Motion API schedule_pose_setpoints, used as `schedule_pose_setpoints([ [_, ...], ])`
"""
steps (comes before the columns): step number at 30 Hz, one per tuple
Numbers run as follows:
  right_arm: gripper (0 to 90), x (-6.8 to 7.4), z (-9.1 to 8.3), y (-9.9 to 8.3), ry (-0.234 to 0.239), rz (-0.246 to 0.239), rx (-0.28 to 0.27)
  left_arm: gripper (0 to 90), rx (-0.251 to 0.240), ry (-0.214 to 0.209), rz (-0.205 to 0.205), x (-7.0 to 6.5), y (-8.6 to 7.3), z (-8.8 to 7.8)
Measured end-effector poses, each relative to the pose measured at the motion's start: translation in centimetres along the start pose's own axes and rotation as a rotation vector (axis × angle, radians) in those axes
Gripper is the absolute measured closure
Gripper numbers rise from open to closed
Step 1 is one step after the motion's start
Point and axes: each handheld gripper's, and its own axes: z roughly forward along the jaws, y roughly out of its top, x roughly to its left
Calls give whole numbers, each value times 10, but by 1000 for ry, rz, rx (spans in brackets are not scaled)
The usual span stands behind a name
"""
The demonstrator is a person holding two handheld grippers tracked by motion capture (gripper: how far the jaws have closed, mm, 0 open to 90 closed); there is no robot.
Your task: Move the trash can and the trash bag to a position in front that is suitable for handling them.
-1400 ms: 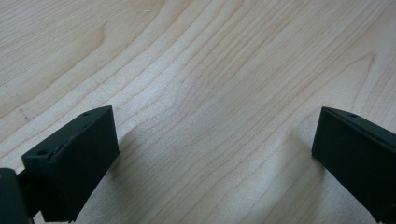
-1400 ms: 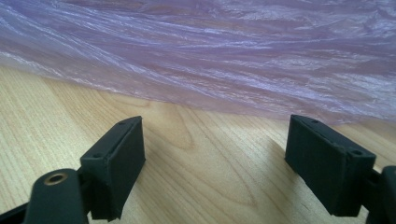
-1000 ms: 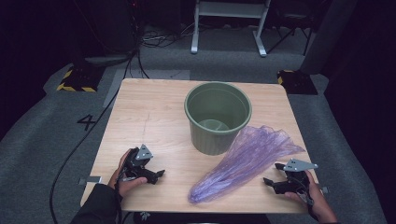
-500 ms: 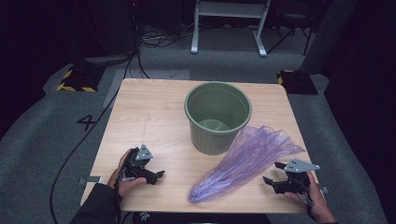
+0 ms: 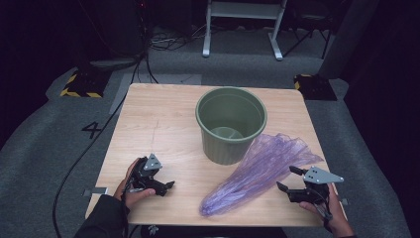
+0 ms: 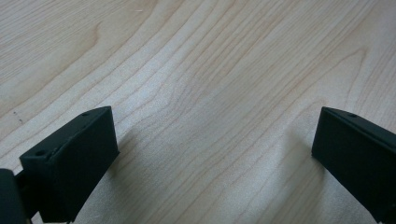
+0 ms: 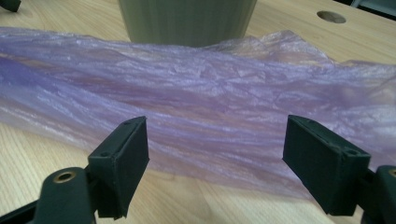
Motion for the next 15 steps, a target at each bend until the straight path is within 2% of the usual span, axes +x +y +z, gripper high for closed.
schedule_pose_setpoints([
  [10, 185, 0, 18, 23, 17, -52, 9, 0, 1, -2, -1, 0, 0, 0],
  [15, 169, -10, 35, 37, 45, -33, 23, 0, -1, -3, -4, 0, 0, 0],
])
